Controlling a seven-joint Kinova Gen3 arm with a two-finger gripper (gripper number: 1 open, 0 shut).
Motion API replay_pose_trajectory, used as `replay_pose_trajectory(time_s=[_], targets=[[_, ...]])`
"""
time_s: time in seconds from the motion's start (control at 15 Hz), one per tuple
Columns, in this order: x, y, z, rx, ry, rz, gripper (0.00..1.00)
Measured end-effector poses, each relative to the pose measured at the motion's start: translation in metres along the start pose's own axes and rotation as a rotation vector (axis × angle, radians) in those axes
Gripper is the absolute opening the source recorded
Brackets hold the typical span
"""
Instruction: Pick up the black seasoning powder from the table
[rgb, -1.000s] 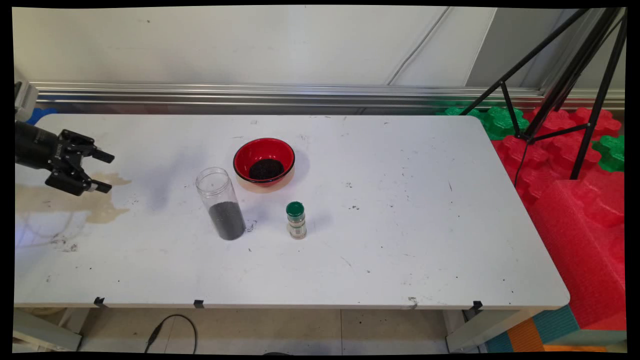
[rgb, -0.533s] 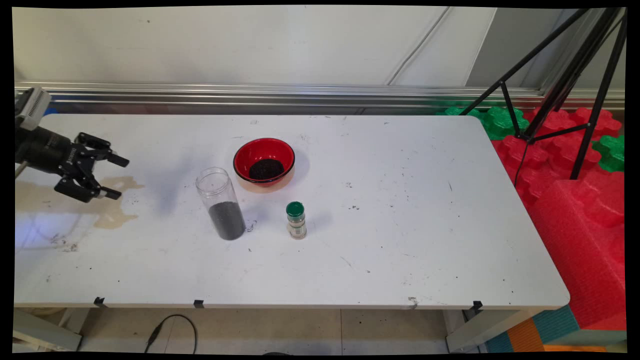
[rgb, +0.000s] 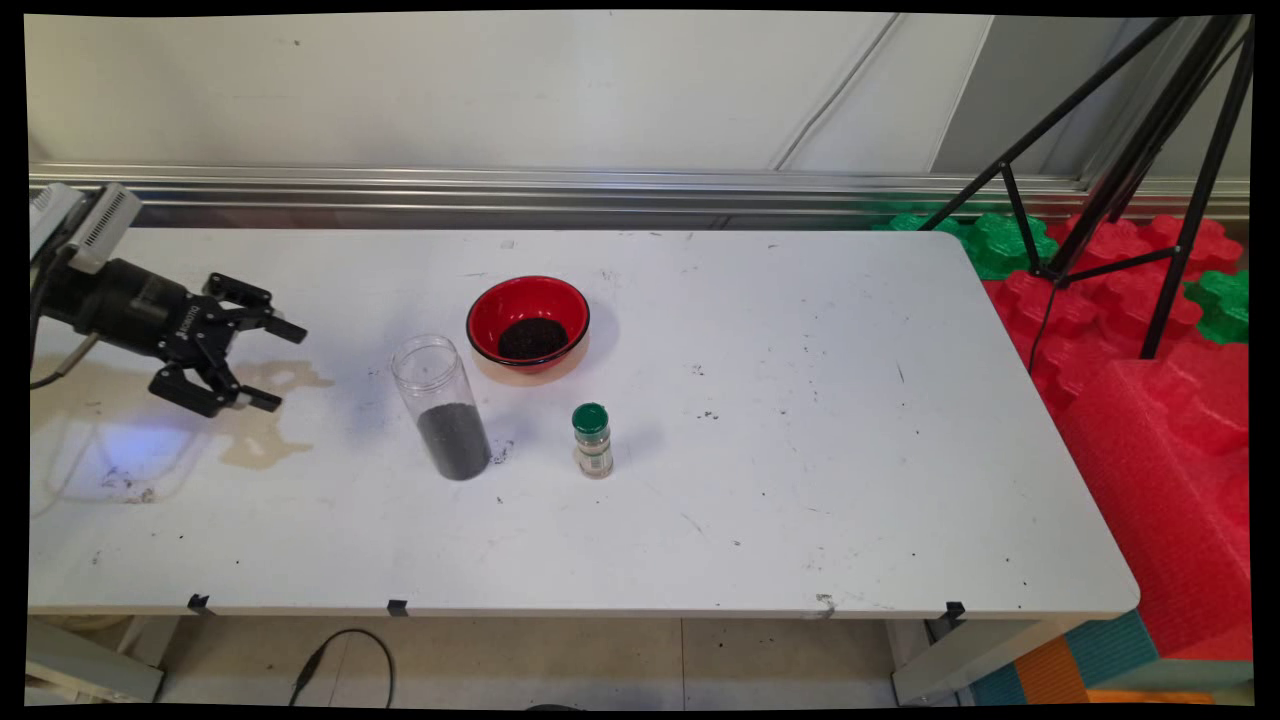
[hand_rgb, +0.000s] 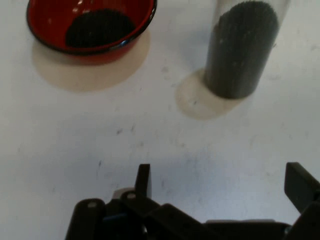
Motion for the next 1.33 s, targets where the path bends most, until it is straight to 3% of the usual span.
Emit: replay_pose_trajectory(time_s=[0.73,1.33], targets=[[0.005,-0.005,0.050,-0.089,0.141,0.080,1.00],[0.004,-0.006,0.090,-0.123,0.207,0.108,1.00]])
